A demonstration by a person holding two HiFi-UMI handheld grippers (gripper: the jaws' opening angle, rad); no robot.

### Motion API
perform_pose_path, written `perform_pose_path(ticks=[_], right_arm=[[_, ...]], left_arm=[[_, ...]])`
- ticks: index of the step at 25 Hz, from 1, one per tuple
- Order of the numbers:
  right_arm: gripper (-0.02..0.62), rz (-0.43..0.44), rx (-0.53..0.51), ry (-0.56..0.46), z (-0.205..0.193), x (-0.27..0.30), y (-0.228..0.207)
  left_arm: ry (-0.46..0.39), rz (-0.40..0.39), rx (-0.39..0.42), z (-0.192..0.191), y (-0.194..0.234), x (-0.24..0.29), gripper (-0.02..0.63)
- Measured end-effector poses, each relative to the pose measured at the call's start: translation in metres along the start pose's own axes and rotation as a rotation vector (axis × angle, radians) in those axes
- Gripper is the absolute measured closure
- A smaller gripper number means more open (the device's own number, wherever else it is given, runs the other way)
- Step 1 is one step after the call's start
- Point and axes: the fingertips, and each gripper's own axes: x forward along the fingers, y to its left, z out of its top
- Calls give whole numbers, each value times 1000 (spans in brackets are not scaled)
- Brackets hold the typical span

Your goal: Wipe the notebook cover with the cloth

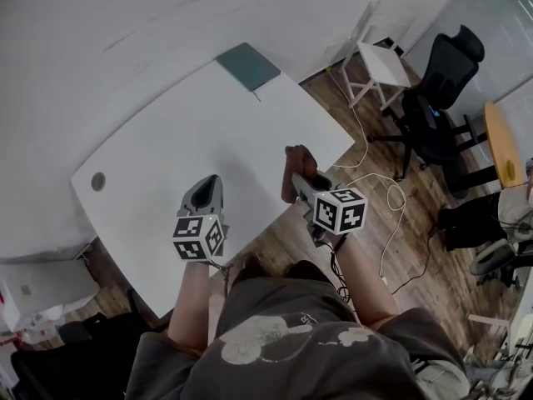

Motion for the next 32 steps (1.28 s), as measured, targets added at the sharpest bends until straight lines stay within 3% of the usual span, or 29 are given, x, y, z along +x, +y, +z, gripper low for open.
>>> perform_pose_path(ticks=[6, 11, 32], right_arm=[[489, -10, 16, -7, 10, 8, -22], [489, 34, 14, -25, 32, 28, -41], [489, 361, -98, 90, 149, 168, -125]], left_arm=[[15, 4, -11, -3, 3, 18, 600], [-2, 48, -5, 6, 4, 33, 600], [-71, 440, -104, 59, 18, 118, 600]])
